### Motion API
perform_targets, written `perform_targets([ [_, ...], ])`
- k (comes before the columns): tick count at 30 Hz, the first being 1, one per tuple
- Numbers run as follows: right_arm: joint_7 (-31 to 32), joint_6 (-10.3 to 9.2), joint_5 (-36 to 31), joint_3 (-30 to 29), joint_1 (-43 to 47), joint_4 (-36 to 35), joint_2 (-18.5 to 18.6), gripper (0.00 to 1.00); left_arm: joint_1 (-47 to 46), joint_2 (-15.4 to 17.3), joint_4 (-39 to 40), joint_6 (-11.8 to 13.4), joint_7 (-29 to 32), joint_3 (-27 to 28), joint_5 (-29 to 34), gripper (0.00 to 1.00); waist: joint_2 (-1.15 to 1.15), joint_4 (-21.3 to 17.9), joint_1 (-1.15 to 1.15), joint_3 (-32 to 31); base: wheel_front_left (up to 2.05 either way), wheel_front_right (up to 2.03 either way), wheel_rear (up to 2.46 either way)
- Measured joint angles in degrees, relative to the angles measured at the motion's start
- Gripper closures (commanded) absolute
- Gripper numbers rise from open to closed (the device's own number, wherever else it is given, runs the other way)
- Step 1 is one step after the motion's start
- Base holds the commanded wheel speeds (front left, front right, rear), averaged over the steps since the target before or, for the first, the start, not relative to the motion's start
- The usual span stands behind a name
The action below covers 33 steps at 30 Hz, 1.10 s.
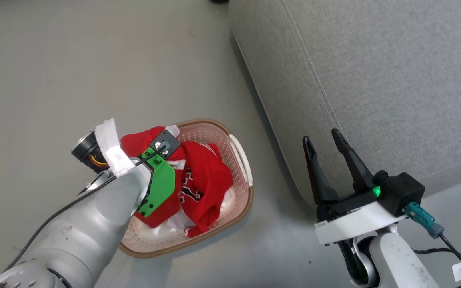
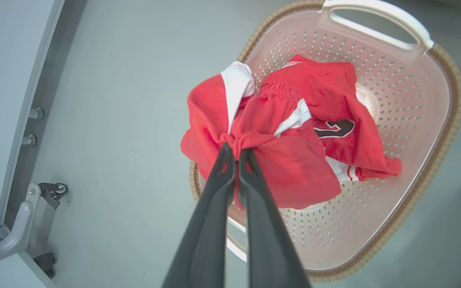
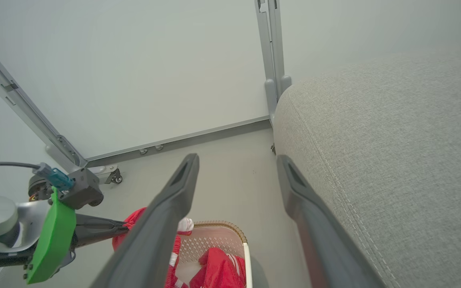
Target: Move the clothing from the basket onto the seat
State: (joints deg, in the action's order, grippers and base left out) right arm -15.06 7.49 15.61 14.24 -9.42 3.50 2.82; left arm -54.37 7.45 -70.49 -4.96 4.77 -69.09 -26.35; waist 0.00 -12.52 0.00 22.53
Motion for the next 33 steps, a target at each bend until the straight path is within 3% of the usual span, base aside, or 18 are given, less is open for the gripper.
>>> perform_targets([
  [11, 0.0, 0.00, -0.2, 0.1, 5.1, 0.6, 1.1, 0.00, 4.5, -1.9, 1.3, 6.0, -17.1, 6.0, -5.6, 1.00, 0.00, 4.8, 0.00, -10.1, 0.00, 0.00, 0.00],
  [15, 0.0, 0.00, -0.2, -0.2, 7.1, 0.7, 1.4, 0.00, 6.3, -1.9, 5.5, 7.9, -19.6, 9.0, -7.2, 1.00, 0.00, 6.1, 0.00, -13.3, 0.00, 0.00, 0.00],
  [21, 0.0, 0.00, -0.3, -0.4, 9.5, 0.4, 1.7, 0.00, 12.4, 3.5, 31.7, 14.2, -19.9, 21.2, -3.9, 1.00, 0.00, 8.0, 0.00, -18.0, 0.00, 0.00, 0.00],
  [23, 0.0, 0.00, -0.3, -0.3, 9.8, -0.1, 1.8, 0.00, 17.3, 5.0, 39.9, 14.9, -19.9, 26.0, -1.8, 1.00, 0.00, 8.5, 0.00, -19.2, 0.00, 0.00, 0.00],
  [26, 0.0, 0.00, -0.4, -0.1, 10.0, -1.1, 1.8, 0.00, 25.6, 5.1, 54.5, 14.7, -19.9, 35.9, 2.0, 1.00, 0.00, 9.1, 0.00, -21.2, 0.00, 0.00, 0.00],
  [29, 0.0, 0.00, -0.4, 0.4, 9.9, -1.8, 1.8, 0.00, 31.7, 2.7, 63.2, 13.1, -19.9, 43.7, 4.1, 1.00, 0.00, 9.2, 0.00, -22.2, 0.00, 0.00, 0.00],
  [33, 0.0, 0.00, -0.3, 1.0, 9.9, -2.4, 1.6, 0.00, 39.4, -2.0, 72.4, 8.5, -19.9, 54.2, 6.1, 1.00, 0.00, 8.3, 0.00, -23.0, 0.00, 0.00, 0.00],
])
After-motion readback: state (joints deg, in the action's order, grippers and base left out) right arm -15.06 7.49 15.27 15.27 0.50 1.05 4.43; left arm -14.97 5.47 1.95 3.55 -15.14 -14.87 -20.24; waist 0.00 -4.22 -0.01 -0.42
